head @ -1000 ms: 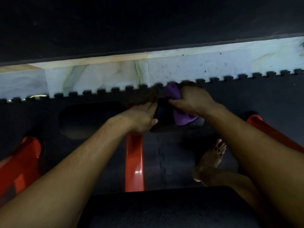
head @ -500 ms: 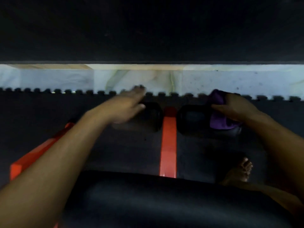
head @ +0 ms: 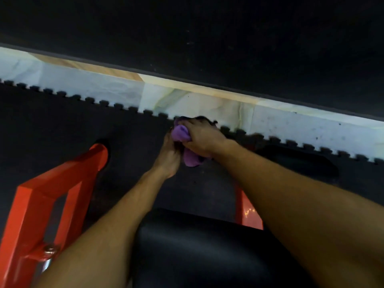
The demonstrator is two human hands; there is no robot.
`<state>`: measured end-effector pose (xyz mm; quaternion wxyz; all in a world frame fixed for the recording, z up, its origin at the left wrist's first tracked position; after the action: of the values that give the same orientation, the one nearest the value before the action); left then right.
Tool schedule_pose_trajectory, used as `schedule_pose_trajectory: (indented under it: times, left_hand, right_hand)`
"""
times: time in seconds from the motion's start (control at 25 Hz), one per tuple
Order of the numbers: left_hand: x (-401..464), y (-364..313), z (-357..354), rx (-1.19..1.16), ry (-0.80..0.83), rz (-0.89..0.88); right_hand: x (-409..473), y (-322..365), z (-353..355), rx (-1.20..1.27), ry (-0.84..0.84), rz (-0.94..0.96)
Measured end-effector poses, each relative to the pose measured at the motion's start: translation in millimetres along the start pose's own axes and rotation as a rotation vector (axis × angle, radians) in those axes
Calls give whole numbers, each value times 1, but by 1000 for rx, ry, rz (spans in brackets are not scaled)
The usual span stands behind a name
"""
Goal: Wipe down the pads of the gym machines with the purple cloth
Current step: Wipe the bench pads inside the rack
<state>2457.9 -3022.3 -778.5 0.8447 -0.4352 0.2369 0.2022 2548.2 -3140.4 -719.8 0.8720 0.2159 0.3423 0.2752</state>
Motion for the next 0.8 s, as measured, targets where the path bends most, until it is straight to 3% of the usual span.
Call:
schedule_pose_trajectory:
  times: [0.2,0.36,0.44,0.52,0.6,0.68,0.8]
  left_hand:
    - [2,-3,1,30,-98,-40]
    - [16,-3,7,118,-54,21]
    - [31,-2,6,174,-29,43]
    - [58,-2,4,373,56,52]
    - [84,-4,4,388,124,160]
    - [89,-5,3,343,115,212]
    - [40,-9,12,216,-56,4]
  right_hand:
    - [-31,-48,-6,82,-1,-198]
    - [-61,-95,8,201,48,-372]
    - [-52,-98,13,176,-34,-375]
    - [-36,-82,16,145,-163,-354]
    - [-27,-49,4,99,-237,-193]
    - [-30,-29,-22,-54,-136,-57]
    - [-35,-67,-15,29,-45,-209]
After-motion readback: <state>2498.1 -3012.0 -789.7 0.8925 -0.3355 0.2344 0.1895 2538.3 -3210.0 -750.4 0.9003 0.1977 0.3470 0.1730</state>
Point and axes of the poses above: each hand's wrist, its own x-axis towards the middle knuckle, its own z-axis out of the back of the hand, y = z × x, the point moved 4 cm from there along x, towards the middle knuckle, and after that the axes turned 1 degree about y, right-handed, at the moved point
